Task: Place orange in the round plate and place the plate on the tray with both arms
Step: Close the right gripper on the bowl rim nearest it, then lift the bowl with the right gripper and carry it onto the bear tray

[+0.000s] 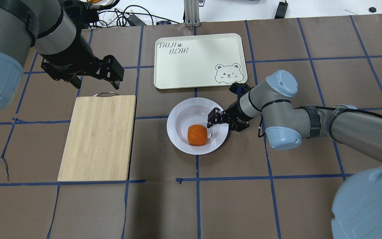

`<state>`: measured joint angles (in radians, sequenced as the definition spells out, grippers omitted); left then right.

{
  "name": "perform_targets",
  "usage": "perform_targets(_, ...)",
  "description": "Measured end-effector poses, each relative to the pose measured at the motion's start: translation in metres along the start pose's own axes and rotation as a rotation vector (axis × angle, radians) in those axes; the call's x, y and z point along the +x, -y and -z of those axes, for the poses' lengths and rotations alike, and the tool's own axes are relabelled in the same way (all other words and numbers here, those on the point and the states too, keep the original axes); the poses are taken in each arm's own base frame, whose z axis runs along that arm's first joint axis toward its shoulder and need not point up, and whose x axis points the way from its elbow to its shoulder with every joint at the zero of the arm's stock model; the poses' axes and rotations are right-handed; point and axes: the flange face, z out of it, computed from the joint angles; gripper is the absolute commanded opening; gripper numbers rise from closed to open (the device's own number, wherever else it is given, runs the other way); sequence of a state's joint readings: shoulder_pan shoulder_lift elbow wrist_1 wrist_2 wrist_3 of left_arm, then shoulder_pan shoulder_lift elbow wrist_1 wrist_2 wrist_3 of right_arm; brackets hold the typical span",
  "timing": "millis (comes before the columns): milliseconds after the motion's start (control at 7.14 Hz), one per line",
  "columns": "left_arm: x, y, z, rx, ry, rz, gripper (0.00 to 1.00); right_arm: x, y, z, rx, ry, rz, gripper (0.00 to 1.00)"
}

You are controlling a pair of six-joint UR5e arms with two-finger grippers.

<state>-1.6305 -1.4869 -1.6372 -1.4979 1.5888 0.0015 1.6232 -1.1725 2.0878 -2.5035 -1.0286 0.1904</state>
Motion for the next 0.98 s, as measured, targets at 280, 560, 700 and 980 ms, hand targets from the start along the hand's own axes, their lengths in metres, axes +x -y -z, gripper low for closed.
perform_targets(280, 0.0, -0.003, 0.0, -0.003, -0.003, 0.002, 1.0, 0.0, 0.001, 0.0, 0.003, -0.013, -0.007, 0.0)
perform_targets(560, 0.0, -0.004, 0.0, -0.003, -0.003, 0.002, 1.0, -0.001, 0.003, 0.002, 0.005, -0.017, -0.027, 0.0)
perform_targets(700, 0.0, -0.005, 0.0, -0.003, -0.003, 0.001, 1.0, -0.003, 0.006, 0.005, 0.011, -0.013, -0.043, 0.0)
perform_targets(980, 0.0, -0.005, 0.001, -0.003, -0.002, 0.001, 1.0, -0.019, 0.029, 0.026, 0.056, 0.007, -0.092, 0.0)
